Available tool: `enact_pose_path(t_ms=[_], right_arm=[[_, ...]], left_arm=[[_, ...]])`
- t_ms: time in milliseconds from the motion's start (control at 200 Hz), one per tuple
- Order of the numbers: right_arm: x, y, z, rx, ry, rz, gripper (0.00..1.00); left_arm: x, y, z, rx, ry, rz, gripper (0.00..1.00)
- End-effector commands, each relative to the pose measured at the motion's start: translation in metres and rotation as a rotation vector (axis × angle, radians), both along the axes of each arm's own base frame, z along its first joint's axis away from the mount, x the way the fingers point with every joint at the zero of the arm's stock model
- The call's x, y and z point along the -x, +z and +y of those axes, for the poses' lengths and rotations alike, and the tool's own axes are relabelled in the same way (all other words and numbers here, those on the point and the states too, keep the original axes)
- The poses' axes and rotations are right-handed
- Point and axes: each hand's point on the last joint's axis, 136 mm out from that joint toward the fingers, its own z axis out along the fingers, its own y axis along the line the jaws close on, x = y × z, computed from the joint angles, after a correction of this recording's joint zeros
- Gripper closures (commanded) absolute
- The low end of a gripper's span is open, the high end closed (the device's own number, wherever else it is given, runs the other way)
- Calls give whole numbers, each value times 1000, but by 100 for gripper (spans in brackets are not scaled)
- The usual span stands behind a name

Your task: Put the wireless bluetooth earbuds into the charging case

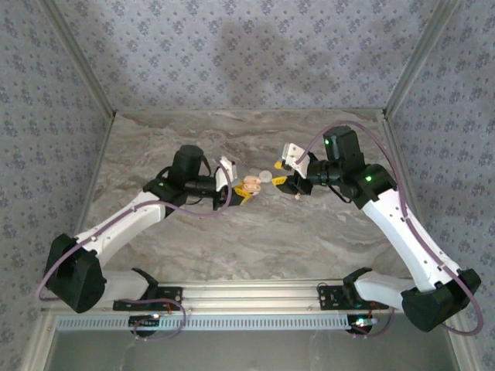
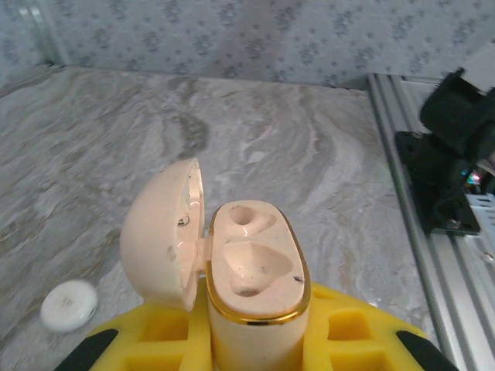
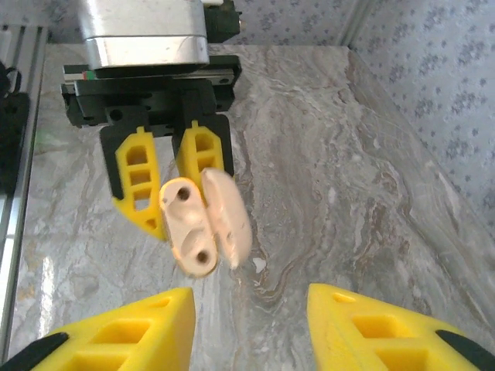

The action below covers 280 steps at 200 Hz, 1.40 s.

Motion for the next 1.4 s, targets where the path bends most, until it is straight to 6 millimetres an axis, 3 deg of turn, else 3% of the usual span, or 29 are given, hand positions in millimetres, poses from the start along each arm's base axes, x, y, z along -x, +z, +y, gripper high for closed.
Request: enact_pose_path(t_ms=[0, 135, 230, 320, 505, 859, 1394], right_arm=[[-11, -2, -6, -56, -136, 106, 54], [-14, -19, -12, -31, -206, 180, 53], [-6, -41, -24, 95, -181, 158, 53], [-9, -57, -41, 230, -135, 74, 53], [-19, -98, -73, 413, -5, 65, 53], [-32, -167, -102, 588, 295, 119, 45], [-80, -242, -99, 630, 405, 249, 40]], left_arm=[[-15, 28, 13, 118, 83, -18, 81], [-35, 22, 36, 145, 203, 37, 81], [-40, 18, 46, 154, 239, 53, 81], [-38, 16, 49, 149, 240, 52, 81], [-37, 10, 51, 132, 240, 66, 80], [-52, -2, 58, 110, 274, 89, 81], [-71, -13, 62, 80, 309, 132, 81]])
